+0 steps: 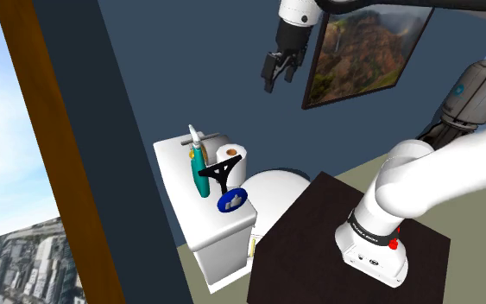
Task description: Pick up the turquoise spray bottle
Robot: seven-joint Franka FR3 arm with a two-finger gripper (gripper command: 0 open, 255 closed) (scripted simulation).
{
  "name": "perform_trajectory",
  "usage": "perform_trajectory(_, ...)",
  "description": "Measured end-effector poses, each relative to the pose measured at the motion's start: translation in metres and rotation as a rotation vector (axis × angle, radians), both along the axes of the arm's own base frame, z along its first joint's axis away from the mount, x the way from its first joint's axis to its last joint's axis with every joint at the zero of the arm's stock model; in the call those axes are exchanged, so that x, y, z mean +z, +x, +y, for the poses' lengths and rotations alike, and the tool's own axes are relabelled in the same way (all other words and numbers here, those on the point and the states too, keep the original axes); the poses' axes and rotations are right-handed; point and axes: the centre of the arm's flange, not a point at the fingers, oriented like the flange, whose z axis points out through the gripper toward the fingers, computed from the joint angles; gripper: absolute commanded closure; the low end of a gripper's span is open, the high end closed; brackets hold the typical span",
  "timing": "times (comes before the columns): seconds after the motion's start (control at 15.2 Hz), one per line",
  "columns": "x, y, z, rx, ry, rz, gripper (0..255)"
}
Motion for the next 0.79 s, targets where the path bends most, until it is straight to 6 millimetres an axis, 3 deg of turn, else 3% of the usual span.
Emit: perform_trajectory(0.79, -0.062, 0.061, 0.139, -0.023, -0.032, 0.061, 0)
